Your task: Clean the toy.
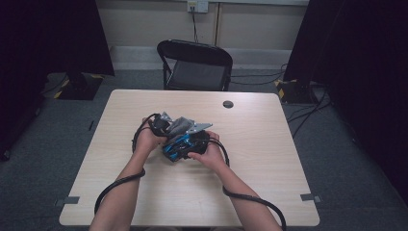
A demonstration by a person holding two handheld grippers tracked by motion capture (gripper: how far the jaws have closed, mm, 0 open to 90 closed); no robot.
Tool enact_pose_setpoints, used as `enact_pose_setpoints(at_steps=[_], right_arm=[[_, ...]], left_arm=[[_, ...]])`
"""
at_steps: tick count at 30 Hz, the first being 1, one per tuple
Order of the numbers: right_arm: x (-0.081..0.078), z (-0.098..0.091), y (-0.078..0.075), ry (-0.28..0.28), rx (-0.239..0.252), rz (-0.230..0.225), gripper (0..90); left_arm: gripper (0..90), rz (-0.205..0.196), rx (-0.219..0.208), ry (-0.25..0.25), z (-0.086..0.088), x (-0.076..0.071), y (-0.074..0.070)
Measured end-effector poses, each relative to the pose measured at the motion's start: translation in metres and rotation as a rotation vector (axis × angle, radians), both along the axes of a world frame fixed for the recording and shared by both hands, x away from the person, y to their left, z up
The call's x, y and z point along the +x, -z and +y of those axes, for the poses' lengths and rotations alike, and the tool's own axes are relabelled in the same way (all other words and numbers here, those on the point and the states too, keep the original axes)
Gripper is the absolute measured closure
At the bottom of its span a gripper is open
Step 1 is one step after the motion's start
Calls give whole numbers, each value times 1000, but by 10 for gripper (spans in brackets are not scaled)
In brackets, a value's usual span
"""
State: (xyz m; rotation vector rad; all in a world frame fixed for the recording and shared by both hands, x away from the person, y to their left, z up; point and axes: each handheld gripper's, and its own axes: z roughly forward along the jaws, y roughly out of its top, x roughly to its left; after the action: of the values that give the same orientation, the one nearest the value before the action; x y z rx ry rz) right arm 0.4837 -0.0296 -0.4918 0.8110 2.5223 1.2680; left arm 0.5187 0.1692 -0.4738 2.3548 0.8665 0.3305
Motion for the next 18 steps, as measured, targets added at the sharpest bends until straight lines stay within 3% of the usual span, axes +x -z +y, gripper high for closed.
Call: enact_pose_setpoints(at_steps=[18], right_arm=[[0, 0, 0, -4, -1, 1, 131]], left_arm=[[772, 17, -9, -3, 19, -13, 0]])
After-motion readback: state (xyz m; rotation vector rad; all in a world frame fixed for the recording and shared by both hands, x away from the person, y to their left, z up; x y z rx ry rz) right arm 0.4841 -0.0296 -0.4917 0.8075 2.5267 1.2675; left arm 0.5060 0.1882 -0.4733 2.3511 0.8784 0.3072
